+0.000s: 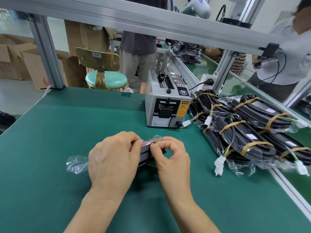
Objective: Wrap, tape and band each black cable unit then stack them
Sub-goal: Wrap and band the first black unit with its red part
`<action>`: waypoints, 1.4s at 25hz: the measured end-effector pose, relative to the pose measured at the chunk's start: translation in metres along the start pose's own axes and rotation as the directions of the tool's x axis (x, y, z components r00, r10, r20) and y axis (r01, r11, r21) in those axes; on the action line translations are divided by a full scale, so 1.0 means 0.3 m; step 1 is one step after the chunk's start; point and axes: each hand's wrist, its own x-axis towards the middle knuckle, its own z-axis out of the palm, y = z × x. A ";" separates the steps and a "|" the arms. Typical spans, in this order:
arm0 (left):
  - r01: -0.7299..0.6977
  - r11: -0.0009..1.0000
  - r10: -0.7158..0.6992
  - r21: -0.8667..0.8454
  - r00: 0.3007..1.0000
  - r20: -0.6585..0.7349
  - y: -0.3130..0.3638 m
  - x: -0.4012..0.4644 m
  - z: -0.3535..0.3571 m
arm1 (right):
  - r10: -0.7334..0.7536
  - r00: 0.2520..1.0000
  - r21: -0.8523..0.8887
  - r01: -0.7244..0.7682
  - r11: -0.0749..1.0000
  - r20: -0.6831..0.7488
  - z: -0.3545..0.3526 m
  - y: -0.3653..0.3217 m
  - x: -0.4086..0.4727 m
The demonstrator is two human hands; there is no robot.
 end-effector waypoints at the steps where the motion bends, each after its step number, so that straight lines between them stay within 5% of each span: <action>1: 0.002 1.000 -0.002 -0.001 1.000 0.001 0.000 0.000 0.000 | -0.003 1.000 0.005 0.003 1.000 -0.015 0.002 0.002 0.000; 10: 0.022 1.000 -0.022 0.000 0.999 0.026 -0.001 0.001 -0.002 | 0.072 0.997 0.225 -0.080 0.971 0.042 -0.022 0.019 0.018; 17: 0.033 0.999 -0.033 -0.002 0.999 0.032 -0.001 0.001 -0.003 | -0.146 0.976 -0.104 0.164 0.981 0.163 -0.076 -0.018 0.069; 26: 0.024 1.000 -0.024 0.013 0.999 0.033 -0.006 0.002 0.000 | -0.056 0.947 -0.085 0.087 0.993 0.315 -0.104 -0.061 0.098; 35: -0.001 1.000 0.001 0.013 1.000 0.010 -0.004 -0.001 0.002 | -0.150 0.925 -0.367 0.282 0.886 0.348 -0.119 -0.075 0.115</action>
